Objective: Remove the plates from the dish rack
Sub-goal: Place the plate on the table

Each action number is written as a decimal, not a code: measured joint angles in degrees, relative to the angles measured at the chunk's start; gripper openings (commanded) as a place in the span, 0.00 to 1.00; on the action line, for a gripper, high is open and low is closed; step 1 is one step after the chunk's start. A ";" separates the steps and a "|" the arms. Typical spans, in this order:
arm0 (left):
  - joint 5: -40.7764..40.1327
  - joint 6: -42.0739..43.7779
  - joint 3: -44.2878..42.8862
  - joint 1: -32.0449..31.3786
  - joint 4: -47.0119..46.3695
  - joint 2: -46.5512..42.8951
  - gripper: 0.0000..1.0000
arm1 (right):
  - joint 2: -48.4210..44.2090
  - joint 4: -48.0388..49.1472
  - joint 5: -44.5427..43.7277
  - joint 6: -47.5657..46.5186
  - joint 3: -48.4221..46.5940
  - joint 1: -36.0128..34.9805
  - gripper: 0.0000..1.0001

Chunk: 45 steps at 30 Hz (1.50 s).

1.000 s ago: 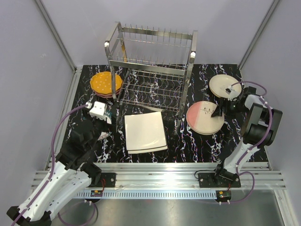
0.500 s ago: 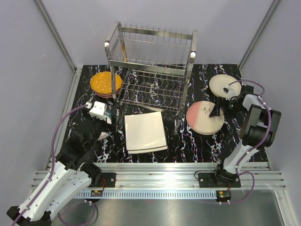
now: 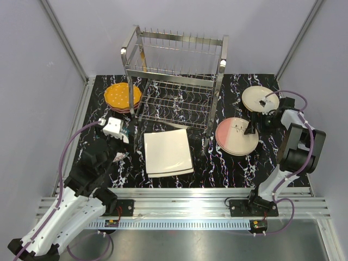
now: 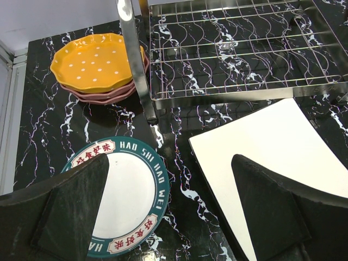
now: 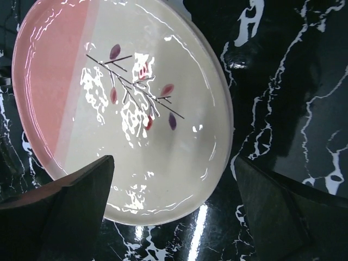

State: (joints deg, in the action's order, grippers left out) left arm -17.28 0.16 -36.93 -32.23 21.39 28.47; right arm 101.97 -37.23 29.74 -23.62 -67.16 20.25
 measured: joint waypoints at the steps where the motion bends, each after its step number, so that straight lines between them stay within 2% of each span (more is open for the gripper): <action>1: 0.00 0.00 0.02 0.02 0.00 0.00 0.99 | -0.31 0.26 -0.48 -0.07 0.00 0.00 1.00; 14: 0.02 -0.31 0.02 0.02 0.00 0.00 0.99 | -4.20 2.29 -4.33 -0.76 0.92 0.04 1.00; 21: 0.02 -1.99 0.02 0.24 0.00 0.02 0.99 | -20.68 4.26 -8.24 -1.33 3.54 0.04 1.00; 27: 0.24 -4.37 0.02 1.99 0.02 0.50 0.99 | -34.10 7.21 -11.58 4.07 4.55 0.07 1.00; 31: 1.88 -6.27 -0.15 6.73 0.20 2.40 0.99 | -37.66 6.51 -10.32 6.93 4.83 0.04 1.00; 35: 6.51 -9.31 -0.76 16.41 1.20 5.64 0.99 | -41.62 5.68 -8.66 8.26 7.02 0.04 1.00; 38: 8.15 -11.47 -1.14 21.31 1.79 7.87 0.99 | -45.42 4.76 -8.02 8.79 8.96 0.04 1.00; 45: 2.49 -13.79 -1.33 24.79 3.93 10.60 0.99 | -51.43 5.01 -11.87 11.32 11.47 0.04 1.00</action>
State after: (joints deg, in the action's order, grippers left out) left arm -14.79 -13.63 -38.26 -7.44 25.32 39.07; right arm 50.54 -32.23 17.87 -12.29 -55.68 20.29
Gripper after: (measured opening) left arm 0.987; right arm 0.994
